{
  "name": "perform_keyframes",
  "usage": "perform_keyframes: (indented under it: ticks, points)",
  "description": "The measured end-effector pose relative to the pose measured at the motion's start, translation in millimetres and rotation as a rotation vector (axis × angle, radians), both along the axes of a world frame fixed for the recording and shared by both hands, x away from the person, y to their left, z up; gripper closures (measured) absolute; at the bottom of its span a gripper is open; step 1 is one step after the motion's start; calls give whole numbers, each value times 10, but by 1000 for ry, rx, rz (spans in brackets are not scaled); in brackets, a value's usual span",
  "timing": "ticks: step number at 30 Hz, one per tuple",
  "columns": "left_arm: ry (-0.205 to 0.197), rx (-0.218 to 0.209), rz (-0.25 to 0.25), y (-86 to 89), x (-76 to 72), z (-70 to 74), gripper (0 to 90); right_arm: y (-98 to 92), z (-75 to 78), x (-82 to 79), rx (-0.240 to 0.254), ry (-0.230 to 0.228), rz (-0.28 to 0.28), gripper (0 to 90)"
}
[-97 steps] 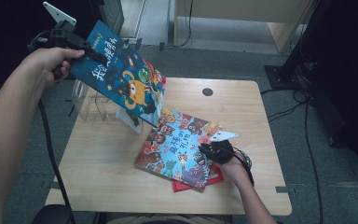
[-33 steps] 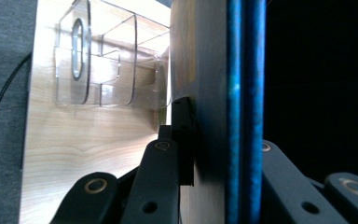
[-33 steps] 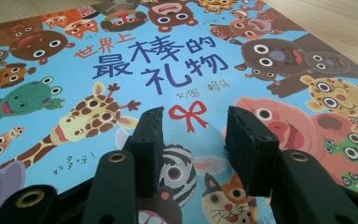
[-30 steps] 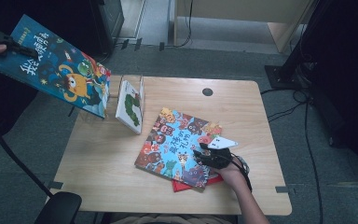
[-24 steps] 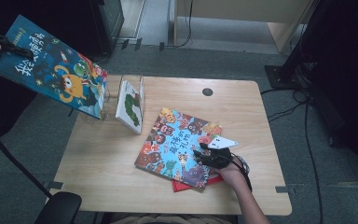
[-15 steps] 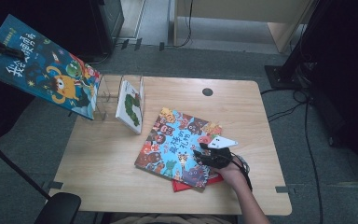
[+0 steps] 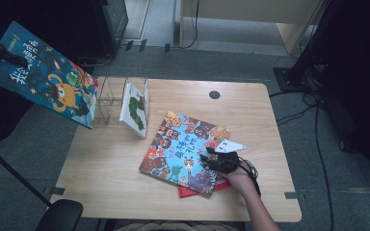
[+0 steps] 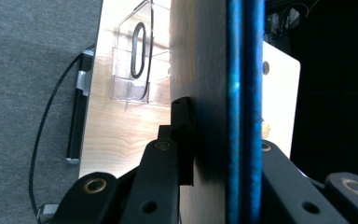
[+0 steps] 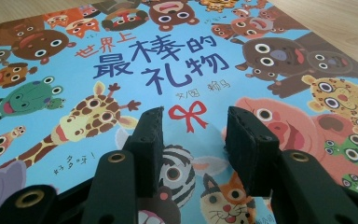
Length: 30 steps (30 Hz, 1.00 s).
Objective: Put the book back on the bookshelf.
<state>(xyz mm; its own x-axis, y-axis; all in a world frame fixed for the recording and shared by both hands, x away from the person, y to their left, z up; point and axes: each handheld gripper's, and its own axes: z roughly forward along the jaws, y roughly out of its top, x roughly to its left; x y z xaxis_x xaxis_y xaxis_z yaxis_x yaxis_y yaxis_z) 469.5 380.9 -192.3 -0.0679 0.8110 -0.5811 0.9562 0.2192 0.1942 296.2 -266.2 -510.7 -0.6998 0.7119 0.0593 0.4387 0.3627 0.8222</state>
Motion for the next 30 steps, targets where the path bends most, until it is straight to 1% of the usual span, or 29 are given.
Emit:
perform_keyframes:
  ticks: [1,2,5,11,12,18,20,22,23,28,30]
  points:
    - [3,3,-6,-16,13,-26,815,-1,0,1,0,-1,0,568]
    - [4,2,-2,-29,22,-42,816,-2,0,2,0,-2,0,568]
    - [12,13,-10,-65,57,-101,818,-1,0,3,0,-1,-1,567]
    - [26,37,-10,-126,122,-225,818,3,2,-1,-1,1,-1,562]
    - [25,37,-7,-135,135,-246,817,3,2,-1,0,3,-1,562]
    - [29,58,-33,-212,196,-372,817,1,2,0,0,3,0,562]
    - [28,59,-30,-240,214,-419,815,1,2,2,-1,1,0,562]
    - [35,68,-42,-260,233,-469,813,1,2,1,0,3,1,563]
    - [35,68,-42,-260,233,-469,812,1,2,1,0,3,1,563]
    - [35,78,-49,-275,256,-571,813,0,2,1,0,4,-2,562]
    - [31,78,-40,-281,259,-592,815,-1,2,2,0,3,-2,563]
